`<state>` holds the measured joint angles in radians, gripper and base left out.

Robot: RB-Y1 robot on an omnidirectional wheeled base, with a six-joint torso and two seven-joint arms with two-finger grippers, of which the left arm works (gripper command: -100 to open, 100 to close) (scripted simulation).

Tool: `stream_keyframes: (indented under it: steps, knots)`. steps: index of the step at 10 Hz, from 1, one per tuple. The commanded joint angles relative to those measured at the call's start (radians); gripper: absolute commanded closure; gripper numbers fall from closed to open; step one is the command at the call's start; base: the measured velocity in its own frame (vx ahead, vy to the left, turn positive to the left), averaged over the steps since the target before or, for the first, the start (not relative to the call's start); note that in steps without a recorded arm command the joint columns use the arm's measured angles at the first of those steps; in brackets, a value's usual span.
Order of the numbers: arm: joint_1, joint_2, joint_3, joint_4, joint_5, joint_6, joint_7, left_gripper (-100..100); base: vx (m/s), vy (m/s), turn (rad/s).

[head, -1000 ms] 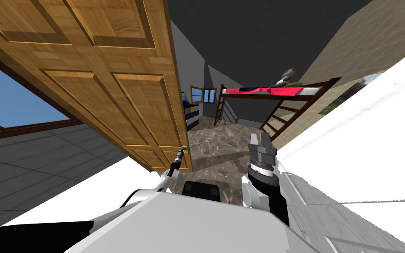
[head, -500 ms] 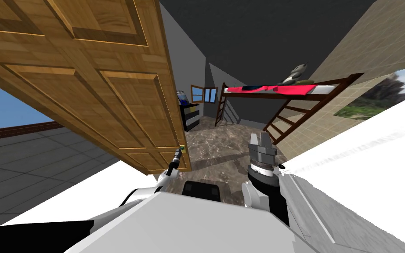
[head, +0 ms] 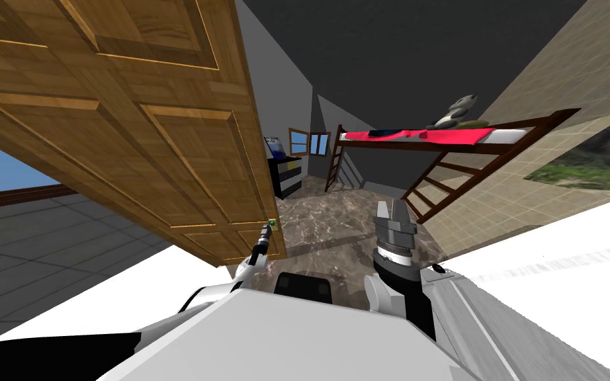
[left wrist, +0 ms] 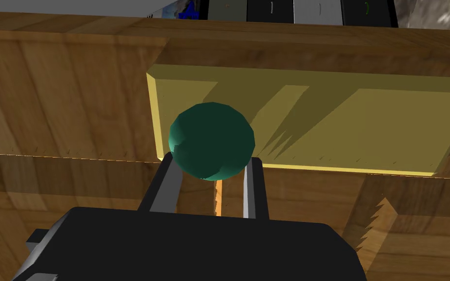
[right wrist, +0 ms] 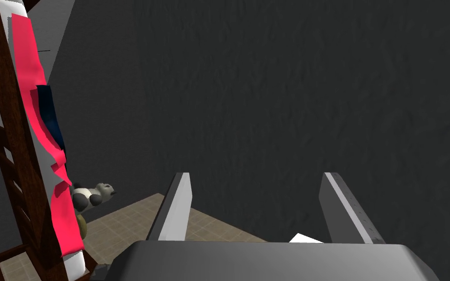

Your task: Push the door open

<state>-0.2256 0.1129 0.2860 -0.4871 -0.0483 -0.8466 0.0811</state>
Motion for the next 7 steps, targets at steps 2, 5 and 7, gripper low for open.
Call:
stream_keyframes:
  steps: [2,5,7]
  knots:
    - [-0.002,0.003,0.018,0.000,0.014,0.001,-0.009,100,0.148,-0.079,0.051]
    - [0.010,0.007,0.030,-0.001,0.022,0.004,-0.013,100,0.128,-0.057,0.051]
    - [0.011,0.012,0.049,-0.003,0.034,0.005,-0.020,100,0.164,-0.032,0.049]
